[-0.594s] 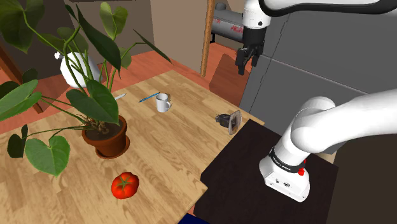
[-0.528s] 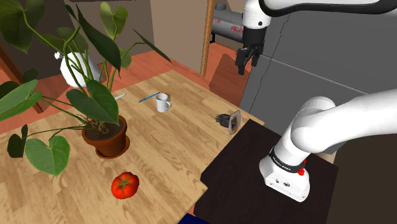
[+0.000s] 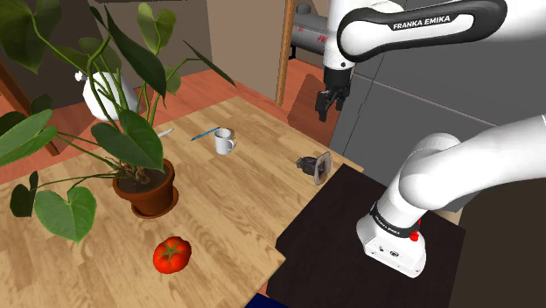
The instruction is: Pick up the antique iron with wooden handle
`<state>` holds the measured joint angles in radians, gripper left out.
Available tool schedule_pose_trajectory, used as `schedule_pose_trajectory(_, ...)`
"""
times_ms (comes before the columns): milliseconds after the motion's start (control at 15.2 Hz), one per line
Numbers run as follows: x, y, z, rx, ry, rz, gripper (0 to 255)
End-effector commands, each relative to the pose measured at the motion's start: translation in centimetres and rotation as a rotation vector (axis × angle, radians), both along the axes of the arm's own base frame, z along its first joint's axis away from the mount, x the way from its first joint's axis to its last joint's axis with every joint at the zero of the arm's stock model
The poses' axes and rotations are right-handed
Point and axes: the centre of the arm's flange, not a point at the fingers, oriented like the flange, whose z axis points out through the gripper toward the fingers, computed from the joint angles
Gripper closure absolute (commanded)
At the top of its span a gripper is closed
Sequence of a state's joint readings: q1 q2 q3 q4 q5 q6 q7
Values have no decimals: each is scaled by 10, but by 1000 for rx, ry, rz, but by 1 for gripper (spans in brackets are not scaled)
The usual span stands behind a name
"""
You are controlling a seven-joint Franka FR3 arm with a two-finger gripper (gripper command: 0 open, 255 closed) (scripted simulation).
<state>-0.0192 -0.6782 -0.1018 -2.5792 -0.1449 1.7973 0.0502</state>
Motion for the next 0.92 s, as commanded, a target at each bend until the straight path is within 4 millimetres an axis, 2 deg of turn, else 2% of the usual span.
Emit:
schedule_pose_trajectory(0, 8, -10, -24, 7, 1, -5, 0)
schedule_pose_trajectory(858, 48, -62, -185, 55, 18, -34, 0)
